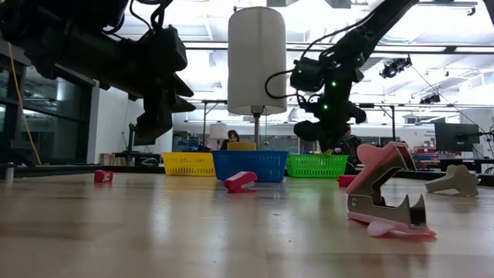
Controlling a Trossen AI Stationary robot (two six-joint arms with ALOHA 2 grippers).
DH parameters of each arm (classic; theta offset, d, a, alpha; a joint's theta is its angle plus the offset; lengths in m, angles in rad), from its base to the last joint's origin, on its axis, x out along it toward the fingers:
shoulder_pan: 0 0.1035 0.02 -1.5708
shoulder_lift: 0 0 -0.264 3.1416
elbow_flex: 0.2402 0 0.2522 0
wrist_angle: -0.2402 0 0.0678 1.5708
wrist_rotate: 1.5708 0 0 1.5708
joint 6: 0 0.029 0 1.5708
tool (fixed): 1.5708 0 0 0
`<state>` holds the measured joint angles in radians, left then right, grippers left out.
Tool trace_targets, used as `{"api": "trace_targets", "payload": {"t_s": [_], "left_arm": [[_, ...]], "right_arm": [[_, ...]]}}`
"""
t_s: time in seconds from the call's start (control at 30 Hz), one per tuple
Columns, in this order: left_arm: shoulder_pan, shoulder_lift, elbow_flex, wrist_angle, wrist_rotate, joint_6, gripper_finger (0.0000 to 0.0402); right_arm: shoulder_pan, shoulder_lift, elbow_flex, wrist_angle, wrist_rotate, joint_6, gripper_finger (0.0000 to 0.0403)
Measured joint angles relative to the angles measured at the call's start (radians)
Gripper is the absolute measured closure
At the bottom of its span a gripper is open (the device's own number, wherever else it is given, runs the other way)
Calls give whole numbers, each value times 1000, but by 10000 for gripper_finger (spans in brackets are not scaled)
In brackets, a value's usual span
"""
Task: Pick and place Stapler, Stapler remover, tape
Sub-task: Put the yellow stapler into the green basket, then put the green stapler into the green basket
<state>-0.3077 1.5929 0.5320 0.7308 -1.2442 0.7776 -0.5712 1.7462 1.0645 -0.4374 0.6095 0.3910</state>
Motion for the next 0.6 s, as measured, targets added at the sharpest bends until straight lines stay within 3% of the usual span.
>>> {"api": "trace_targets", "payload": {"t_s": [0.6], "left_arm": [[0,0,0,0,0,-1,270]], "right_arm": [[-11,-4,0,-18,-49,-6,258]]}}
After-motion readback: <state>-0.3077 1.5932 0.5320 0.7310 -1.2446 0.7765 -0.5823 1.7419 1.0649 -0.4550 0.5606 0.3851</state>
